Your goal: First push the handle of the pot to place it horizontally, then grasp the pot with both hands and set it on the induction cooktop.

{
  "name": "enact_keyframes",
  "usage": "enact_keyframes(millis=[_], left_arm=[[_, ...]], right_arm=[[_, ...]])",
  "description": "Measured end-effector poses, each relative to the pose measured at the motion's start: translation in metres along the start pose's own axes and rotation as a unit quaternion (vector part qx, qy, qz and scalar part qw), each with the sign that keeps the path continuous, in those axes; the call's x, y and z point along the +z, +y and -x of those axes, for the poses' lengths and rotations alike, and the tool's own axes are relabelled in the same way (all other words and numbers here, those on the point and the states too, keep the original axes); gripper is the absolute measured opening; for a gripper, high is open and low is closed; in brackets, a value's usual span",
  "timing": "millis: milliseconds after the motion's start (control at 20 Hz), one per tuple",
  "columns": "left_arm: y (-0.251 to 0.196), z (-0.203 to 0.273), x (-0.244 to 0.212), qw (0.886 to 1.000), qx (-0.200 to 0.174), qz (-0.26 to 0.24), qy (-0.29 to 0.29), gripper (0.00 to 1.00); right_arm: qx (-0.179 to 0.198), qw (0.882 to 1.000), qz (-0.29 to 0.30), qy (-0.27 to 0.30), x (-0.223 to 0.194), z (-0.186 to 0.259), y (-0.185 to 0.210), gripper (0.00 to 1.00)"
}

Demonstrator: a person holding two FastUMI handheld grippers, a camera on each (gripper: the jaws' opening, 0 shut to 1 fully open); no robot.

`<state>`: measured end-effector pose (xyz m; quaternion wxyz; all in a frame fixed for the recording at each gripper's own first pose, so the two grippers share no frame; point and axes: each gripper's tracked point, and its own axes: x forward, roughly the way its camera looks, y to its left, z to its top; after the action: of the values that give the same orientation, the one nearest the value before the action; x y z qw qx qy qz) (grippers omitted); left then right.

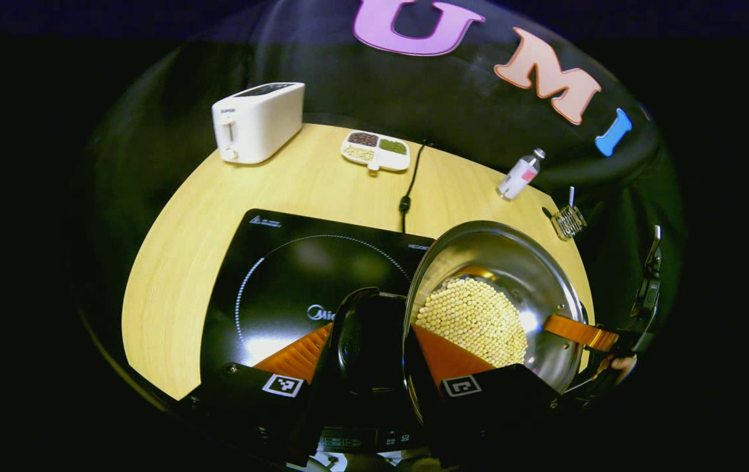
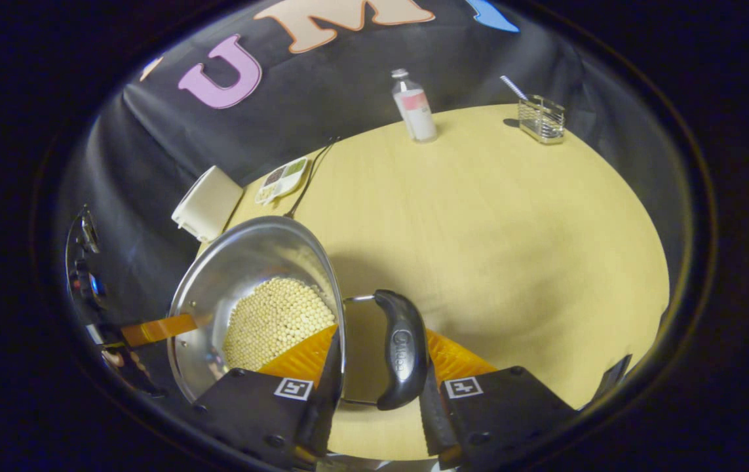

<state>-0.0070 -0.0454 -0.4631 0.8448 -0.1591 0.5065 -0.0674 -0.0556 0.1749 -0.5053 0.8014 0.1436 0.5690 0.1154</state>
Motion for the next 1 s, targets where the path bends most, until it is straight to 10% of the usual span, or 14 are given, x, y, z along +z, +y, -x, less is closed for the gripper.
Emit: enact_keyframes(millis=[1000], left_arm=[[0.089,0.018,0.002,0.998,0.037,0.056,-0.009,0.63]], right_arm=[[0.035,0.999,0.030,0.029,-0.031,-0.027,0.091,0.58]])
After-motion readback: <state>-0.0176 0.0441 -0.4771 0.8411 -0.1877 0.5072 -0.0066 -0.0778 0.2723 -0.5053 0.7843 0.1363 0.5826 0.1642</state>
